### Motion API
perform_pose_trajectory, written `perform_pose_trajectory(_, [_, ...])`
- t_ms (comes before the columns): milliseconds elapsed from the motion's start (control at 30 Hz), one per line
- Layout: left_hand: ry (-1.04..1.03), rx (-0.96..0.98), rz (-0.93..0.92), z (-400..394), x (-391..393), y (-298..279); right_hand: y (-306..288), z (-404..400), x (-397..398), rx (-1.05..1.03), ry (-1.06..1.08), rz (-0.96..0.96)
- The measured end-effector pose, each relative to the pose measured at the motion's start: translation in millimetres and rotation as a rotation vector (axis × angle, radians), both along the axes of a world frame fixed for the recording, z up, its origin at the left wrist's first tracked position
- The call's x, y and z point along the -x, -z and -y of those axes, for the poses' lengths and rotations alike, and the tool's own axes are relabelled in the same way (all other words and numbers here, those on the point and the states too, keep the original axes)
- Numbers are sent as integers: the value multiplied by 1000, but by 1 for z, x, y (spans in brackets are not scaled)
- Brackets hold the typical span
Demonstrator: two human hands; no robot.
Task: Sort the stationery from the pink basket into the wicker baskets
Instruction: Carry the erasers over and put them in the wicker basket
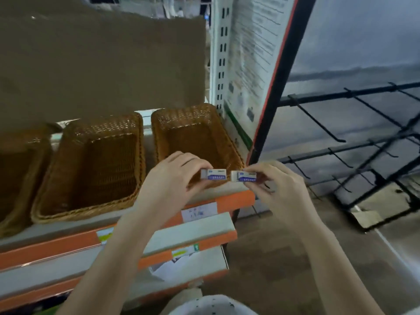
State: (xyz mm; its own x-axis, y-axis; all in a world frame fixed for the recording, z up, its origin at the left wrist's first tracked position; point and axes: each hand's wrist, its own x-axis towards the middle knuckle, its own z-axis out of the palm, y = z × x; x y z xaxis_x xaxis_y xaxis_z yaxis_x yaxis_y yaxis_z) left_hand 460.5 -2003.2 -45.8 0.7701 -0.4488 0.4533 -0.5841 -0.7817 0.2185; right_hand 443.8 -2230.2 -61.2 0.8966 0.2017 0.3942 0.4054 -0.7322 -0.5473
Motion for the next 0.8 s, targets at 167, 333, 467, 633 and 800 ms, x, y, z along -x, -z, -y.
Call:
perform_pose_trajectory(167, [-116,-7,-28,-32,-27,-11,-10,-34,-46,-9,-89,45])
perform_pose_trajectory(333, [-218,-56,-61,-58,-77,-22,-17,-63,-101,56,-113,45])
perform_pose_trajectory(467, [-248,-102,-164,-69,-123,-21,-15,-79,-152,135,-70,14])
perform_pose_trajectory(633, [-305,-207,-259,-71,-176,-3,-4,-88,-210,248,-135,-64])
perform_pose_trajectory(800, [-350,-260,-298,-65,-213,17,11,-101,-255,337,-178,-123])
